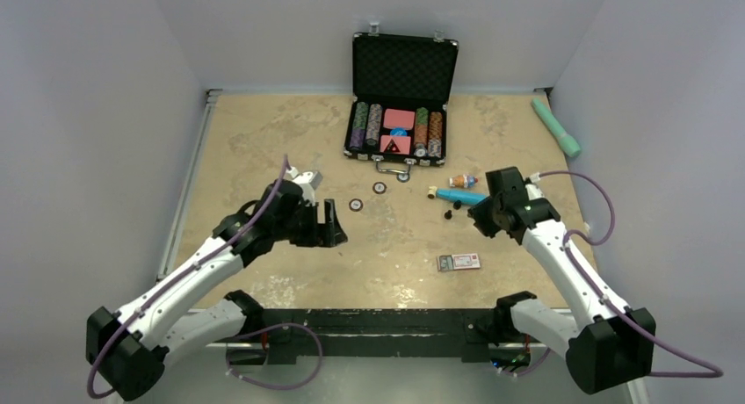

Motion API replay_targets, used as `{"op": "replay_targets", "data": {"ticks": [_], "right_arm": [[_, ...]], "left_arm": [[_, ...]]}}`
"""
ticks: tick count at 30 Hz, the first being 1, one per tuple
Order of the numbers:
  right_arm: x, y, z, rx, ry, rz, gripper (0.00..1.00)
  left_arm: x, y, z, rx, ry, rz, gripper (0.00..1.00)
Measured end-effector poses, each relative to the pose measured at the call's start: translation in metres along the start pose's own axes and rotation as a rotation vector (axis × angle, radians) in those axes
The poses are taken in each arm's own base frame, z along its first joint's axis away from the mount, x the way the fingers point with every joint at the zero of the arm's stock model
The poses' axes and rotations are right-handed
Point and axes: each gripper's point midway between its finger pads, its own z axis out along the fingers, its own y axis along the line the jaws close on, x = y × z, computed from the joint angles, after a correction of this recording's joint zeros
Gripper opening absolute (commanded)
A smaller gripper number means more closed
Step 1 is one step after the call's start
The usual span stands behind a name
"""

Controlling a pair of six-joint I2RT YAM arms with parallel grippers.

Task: Unload the staples from the stapler

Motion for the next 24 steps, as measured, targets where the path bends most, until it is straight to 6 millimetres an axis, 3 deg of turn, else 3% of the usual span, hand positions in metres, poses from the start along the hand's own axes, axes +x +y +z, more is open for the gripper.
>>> {"op": "replay_targets", "data": {"ticks": [6, 10, 16, 22, 23, 24], "right_arm": [[-0.005, -0.019, 0.026, 0.148, -0.033, 0.028, 0.26], [0.002, -0.038, 0.047, 0.272, -0.008, 0.012, 0.2], [0.015, -0.061, 0.067, 0.409, 0.043, -0.031, 0.14], [0.015, -0.074, 0.068, 0.468, 0.035, -0.05, 0.12], [0.013, -0.076, 0.067, 0.478, 0.025, -0.054, 0.09], [0.01, -0.078, 0.065, 0.495, 0.014, -0.06, 0.0]], "left_arm": [[0.001, -0.019, 0.037, 0.081, 0.076, 0.028, 0.81], [0.006, -0.025, 0.059, 0.121, 0.127, 0.054, 0.78], [0.03, -0.039, 0.089, 0.168, 0.249, 0.098, 0.73], [0.045, -0.061, 0.107, 0.226, 0.321, 0.133, 0.7], [0.045, -0.064, 0.109, 0.235, 0.325, 0.134, 0.69], [0.046, -0.067, 0.111, 0.244, 0.328, 0.137, 0.68]]}}
